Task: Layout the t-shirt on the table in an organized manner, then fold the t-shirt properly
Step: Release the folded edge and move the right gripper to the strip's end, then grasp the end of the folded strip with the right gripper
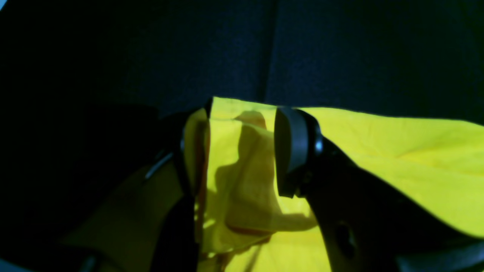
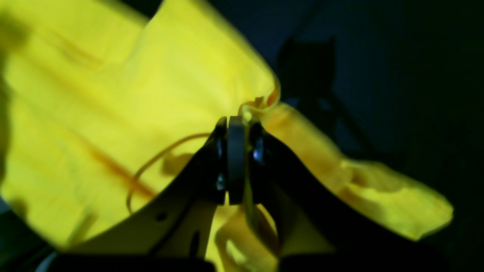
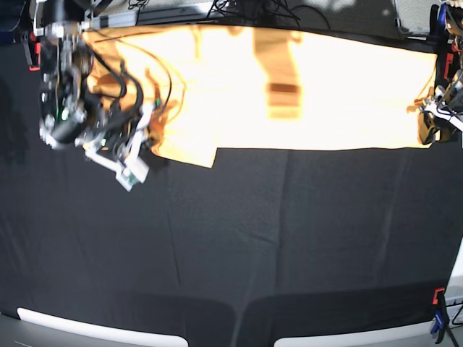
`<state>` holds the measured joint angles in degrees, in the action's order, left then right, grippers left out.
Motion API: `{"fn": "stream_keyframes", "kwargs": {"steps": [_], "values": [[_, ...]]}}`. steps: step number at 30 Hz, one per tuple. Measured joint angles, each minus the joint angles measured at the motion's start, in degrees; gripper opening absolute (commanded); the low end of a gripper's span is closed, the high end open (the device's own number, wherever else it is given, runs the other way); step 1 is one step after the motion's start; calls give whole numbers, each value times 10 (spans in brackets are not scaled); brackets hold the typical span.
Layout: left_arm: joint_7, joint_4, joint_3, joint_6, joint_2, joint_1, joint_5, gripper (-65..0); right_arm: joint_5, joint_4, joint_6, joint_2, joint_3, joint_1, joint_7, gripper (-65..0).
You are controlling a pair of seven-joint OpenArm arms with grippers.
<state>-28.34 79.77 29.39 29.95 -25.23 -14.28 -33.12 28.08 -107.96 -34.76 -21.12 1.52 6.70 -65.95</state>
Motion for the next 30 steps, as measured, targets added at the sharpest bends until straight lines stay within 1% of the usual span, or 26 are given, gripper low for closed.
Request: {"fn": "stream_keyframes", "kwargs": {"steps": [3, 6, 9, 15, 16, 18, 20, 26, 29, 30], "values": [[0, 0, 0, 0, 0, 0, 0, -383, 2, -76, 1, 0, 1, 42, 5, -650], [0, 0, 0, 1, 0, 0, 0, -383, 5, -122, 0, 0, 0, 91, 4, -650], [0, 0, 0, 1, 0, 0, 0, -383, 4, -137, 0, -2, 1, 127, 7, -650], [15, 0, 0, 1, 0, 0, -1, -383, 4, -137, -2, -2, 1, 176, 48, -650], [15, 0, 0, 1, 0, 0, 0, -383, 4, -137, -11, -2, 1, 183, 51, -650], [15, 0, 0, 1, 0, 0, 0, -383, 21, -137, -30, -2, 1, 195, 57, -650], [15, 0, 0, 1, 0, 0, -1, -383, 46, -137, -34, -1, 1, 206, 62, -650], [15, 0, 0, 1, 0, 0, -1, -383, 57, -137, -35, -2, 1, 212, 72, -650], [15, 0, 0, 1, 0, 0, -1, -383, 95, -137, -36, -1, 1, 212, 68, -650], [15, 0, 0, 1, 0, 0, -1, -383, 113, -137, -36, -2, 1, 212, 66, -631]]}}
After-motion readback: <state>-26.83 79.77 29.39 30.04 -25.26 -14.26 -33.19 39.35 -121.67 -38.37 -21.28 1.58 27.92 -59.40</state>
